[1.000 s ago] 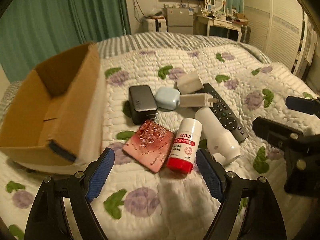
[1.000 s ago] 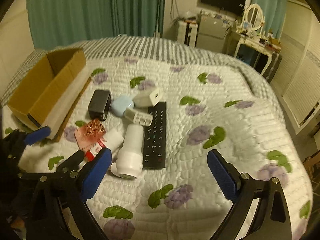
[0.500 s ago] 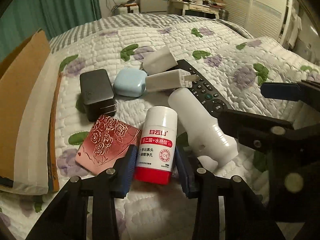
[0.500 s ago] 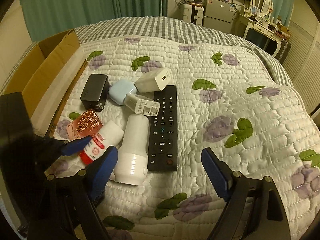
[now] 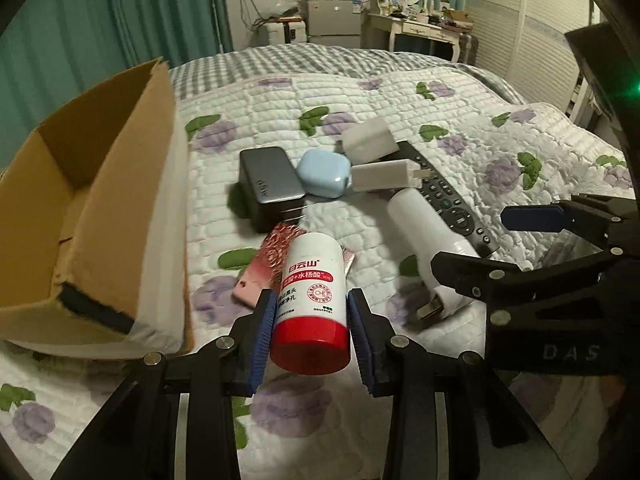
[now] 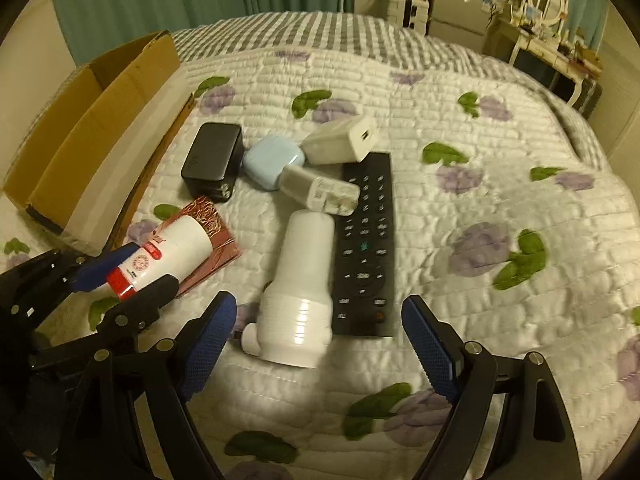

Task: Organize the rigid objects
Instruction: 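Grasp the red-capped white bottle with the left tool while the right tool grasps the white cylindrical bottle, then carry both bottles over the cardboard box and open both tools to drop them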

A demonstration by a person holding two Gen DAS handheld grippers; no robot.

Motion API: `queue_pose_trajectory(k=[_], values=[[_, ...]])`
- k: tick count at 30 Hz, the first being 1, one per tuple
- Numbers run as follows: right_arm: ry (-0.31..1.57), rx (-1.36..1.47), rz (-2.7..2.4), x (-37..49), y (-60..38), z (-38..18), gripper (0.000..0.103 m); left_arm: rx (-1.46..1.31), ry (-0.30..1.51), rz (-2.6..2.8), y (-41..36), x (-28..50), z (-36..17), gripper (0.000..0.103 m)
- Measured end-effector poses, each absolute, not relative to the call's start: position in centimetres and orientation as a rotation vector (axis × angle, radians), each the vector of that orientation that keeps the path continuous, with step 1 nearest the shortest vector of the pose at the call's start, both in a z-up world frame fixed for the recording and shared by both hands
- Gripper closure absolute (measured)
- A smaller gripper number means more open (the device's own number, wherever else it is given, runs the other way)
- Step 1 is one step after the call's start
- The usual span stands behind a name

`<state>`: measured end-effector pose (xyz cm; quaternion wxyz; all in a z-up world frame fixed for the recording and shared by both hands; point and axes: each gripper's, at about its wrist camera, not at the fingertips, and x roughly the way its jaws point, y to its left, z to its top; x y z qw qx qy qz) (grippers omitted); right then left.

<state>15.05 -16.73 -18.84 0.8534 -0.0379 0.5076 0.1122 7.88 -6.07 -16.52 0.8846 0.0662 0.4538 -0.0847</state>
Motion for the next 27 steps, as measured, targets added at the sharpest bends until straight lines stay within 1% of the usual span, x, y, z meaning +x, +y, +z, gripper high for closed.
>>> queue_pose_trajectory(k=[5, 6, 7, 11, 14, 20, 27], values=[[1.109, -0.105, 0.235, 15.2, -16.1, -20.0, 0.033, 0.110, 0.935, -0.158, -5.0, 7.6, -15.9, 0.067], [1.122, -0.107, 0.240, 15.4, -15.9, -20.3, 0.039, 0.109, 0.932, -0.156, -4.9, 7.6, -15.8, 0.067], [1.131, -0.105, 0.250, 15.6, -15.6, -20.6, 0.043, 0.110, 0.928, -0.156, -5.0, 7.5, -15.6, 0.067], [1.149, -0.142, 0.252, 16.1, -14.2, -21.4, 0.049, 0.113, 0.911, -0.158, -4.9, 7.0, -15.0, 0.067], [1.139, -0.191, 0.236, 15.9, -13.3, -21.5, 0.059, 0.116, 0.901, -0.154, -4.9, 6.6, -14.6, 0.067], [1.082, -0.166, 0.228, 14.4, -14.1, -20.0, 0.059, 0.116, 0.866, -0.163, -5.1, 5.6, -13.1, 0.067], [0.981, -0.128, 0.234, 12.7, -15.1, -16.2, 0.059, 0.091, 0.800, -0.187, -5.2, 4.3, -10.0, 0.067]])
